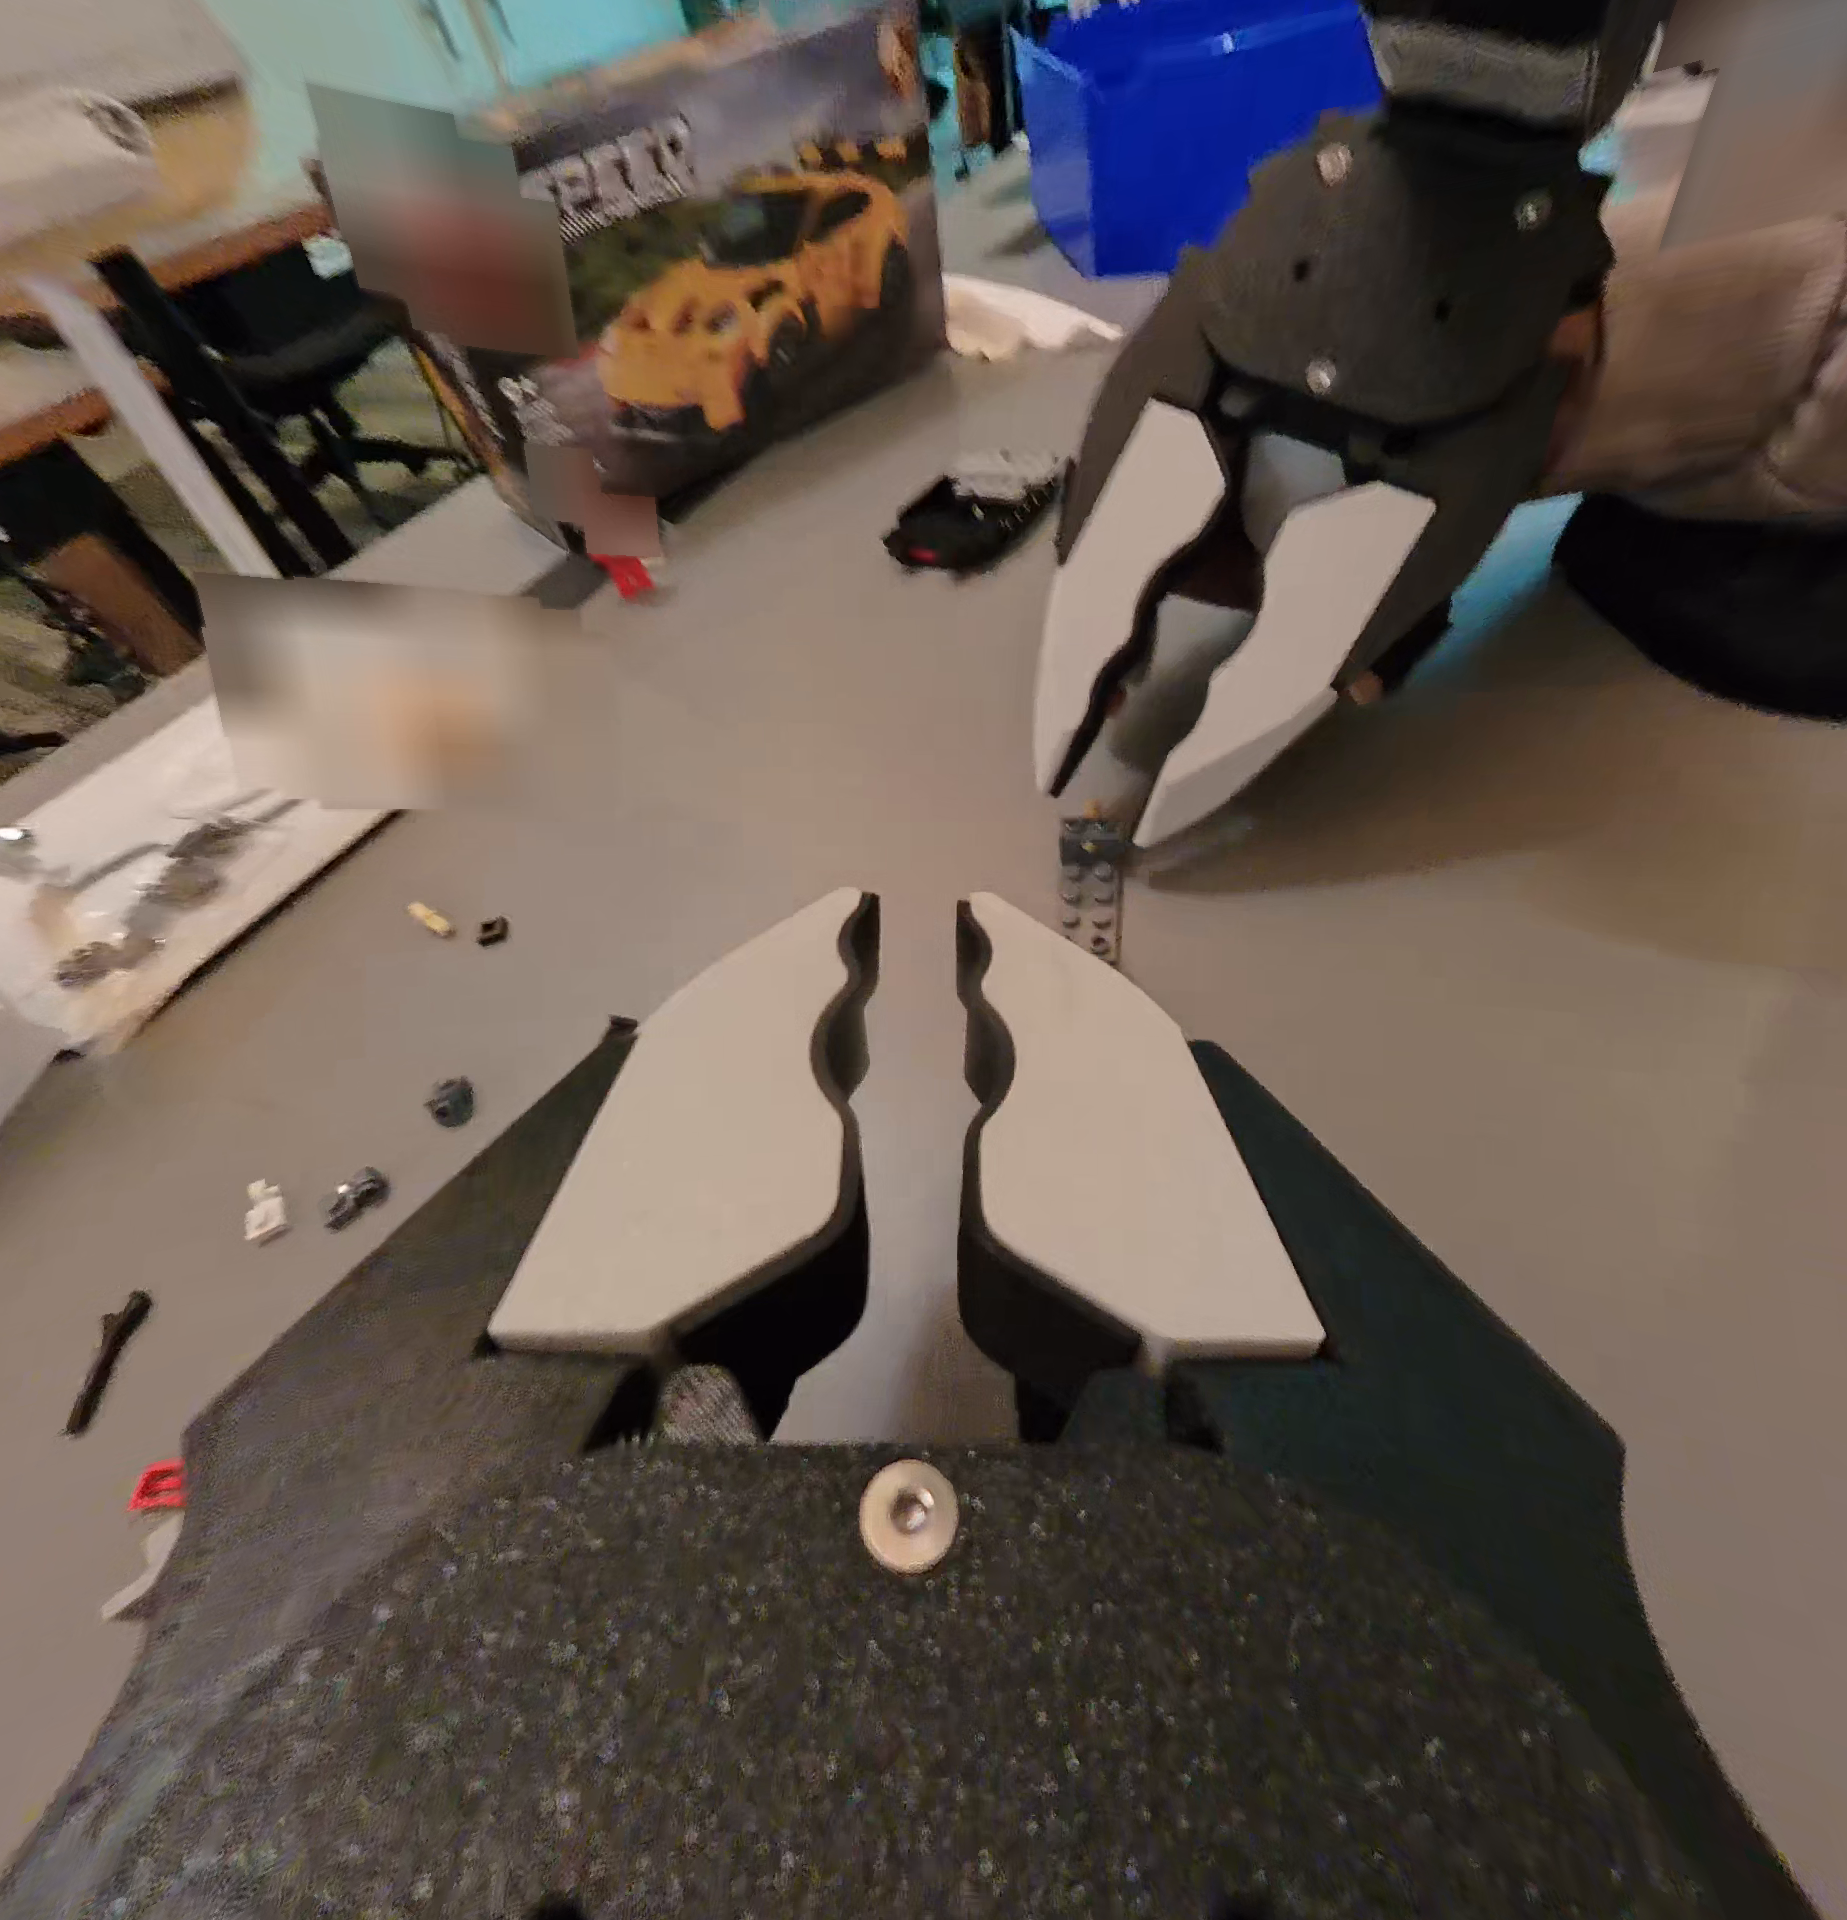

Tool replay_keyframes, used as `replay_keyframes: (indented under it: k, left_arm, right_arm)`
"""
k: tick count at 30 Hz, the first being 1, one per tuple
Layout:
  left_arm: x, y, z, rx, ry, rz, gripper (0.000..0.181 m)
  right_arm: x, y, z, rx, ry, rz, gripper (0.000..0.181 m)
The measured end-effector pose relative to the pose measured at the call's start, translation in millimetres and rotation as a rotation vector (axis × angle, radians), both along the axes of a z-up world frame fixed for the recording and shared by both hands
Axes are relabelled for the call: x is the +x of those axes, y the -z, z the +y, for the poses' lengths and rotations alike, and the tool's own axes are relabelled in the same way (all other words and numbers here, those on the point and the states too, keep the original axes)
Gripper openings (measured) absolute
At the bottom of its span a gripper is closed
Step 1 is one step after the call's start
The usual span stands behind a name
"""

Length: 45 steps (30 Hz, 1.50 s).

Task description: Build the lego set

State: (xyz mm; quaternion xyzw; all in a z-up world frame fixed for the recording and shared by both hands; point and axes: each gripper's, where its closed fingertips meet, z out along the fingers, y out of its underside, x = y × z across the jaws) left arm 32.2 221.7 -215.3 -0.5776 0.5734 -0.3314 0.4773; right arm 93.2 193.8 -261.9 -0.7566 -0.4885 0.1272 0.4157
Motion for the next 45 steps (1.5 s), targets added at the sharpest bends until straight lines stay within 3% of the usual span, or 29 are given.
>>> replay_keyframes:
  k: [5, 9, 16, 23, 27, 31, 34, 38, 45]
  left_arm:
    - [-7.4, -20.2, 3.7, -0.034, -0.028, -0.118, 0.008]
    - [-13.6, -34.8, 10.2, -0.028, -0.07, -0.204, 0.0]
    - [-25.0, -50.8, 36.3, -0.056, -0.212, -0.321, 0.0]
    - [-19.1, -72.7, 48.7, -0.072, -0.299, -0.422, 0.0]
    - [-14.0, -93.2, 60.2, -0.045, -0.331, -0.459, 0.0]
    - [-5.0, -131.7, 80.4, -0.057, -0.362, -0.559, 0.0]
    - [0.7, -163.7, 94.4, -0.042, -0.374, -0.637, 0.0]
    - [-0.5, -175.8, 106.6, -0.019, -0.397, -0.681, 0.0]
    - [-10.8, -142.6, 120.8, 0.06, -0.458, -0.597, 0.0]
  right_arm:
    - [9.2, -26.4, 9.3, 0.065, 0.075, 0.17, 0.022]
    - [28.5, -55.6, 29.5, 0.219, 0.216, 0.267, 0.018]
    - [54.4, -100.8, 45.2, 0.463, 0.441, 0.382, 0.0]
    - [57.4, -119.2, 60.7, 0.484, 0.538, 0.477, 0.0]
    - [62.5, -162.2, 86.1, 0.545, 0.584, 0.536, 0.0]
    - [79.6, -219.0, 114.9, 0.636, 0.658, 0.597, 0.0]
    - [90.4, -244.4, 128.1, 0.634, 0.689, 0.651, 0.0]
    - [101.0, -233.9, 129.1, 0.573, 0.695, 0.718, 0.0]
    - [124.6, -202.5, 140.2, 0.556, 0.762, 0.678, 0.0]
